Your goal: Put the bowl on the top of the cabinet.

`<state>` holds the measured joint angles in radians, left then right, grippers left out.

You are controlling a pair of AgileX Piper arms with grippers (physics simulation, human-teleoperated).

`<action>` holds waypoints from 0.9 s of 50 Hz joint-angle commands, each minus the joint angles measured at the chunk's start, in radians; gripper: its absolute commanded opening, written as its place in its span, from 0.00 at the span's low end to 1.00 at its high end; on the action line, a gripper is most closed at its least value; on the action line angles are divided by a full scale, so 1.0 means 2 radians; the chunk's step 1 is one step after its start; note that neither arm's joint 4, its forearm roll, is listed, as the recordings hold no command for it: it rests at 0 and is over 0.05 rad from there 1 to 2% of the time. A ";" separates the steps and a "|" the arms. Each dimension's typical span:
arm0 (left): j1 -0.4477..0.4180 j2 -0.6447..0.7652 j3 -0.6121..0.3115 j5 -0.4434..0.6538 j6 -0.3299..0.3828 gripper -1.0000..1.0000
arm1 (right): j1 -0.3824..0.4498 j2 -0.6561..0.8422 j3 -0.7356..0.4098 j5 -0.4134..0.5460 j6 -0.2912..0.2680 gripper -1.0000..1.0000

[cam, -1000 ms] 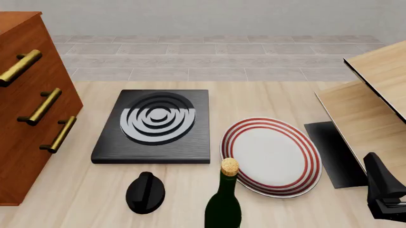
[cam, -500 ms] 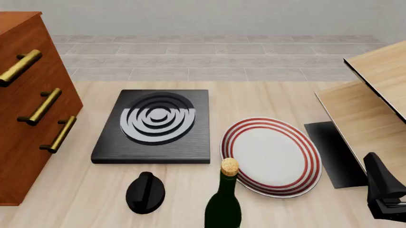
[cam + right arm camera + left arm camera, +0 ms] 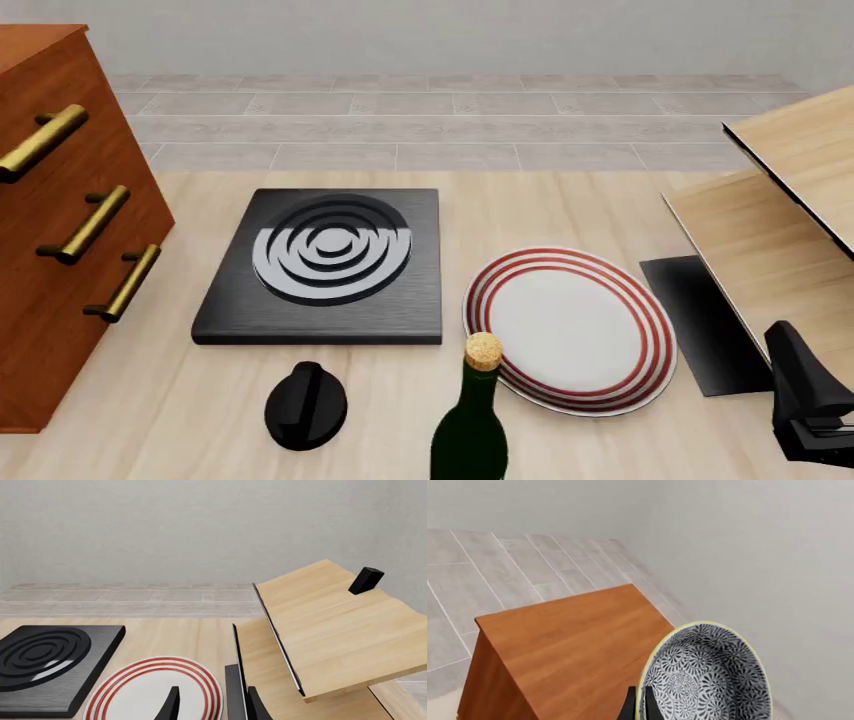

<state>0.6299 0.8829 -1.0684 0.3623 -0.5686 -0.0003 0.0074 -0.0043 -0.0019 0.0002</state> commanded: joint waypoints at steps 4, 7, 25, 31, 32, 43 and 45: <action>0.022 0.031 -0.004 -0.018 0.013 0.00 | 0.000 0.000 0.000 0.000 0.000 1.00; 0.024 0.035 -0.003 -0.021 0.014 0.00 | 0.000 0.000 0.000 0.000 0.000 1.00; 0.036 0.061 0.006 -0.041 0.022 0.00 | 0.000 0.000 0.000 0.000 0.000 1.00; 0.041 0.061 0.009 -0.043 0.026 0.00 | 0.000 0.000 0.000 0.000 0.000 1.00; 0.042 0.062 0.008 -0.044 0.027 0.00 | 0.000 0.000 0.000 0.000 0.000 1.00; 0.049 0.074 0.005 -0.047 0.035 0.00 | 0.000 0.000 0.000 0.000 0.000 1.00; 0.049 0.076 0.005 -0.048 0.034 0.00 | 0.000 0.000 0.000 0.000 0.000 1.00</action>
<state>0.7148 1.0175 -1.0516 0.2774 -0.5190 -0.0003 0.0074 -0.0043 -0.0019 0.0002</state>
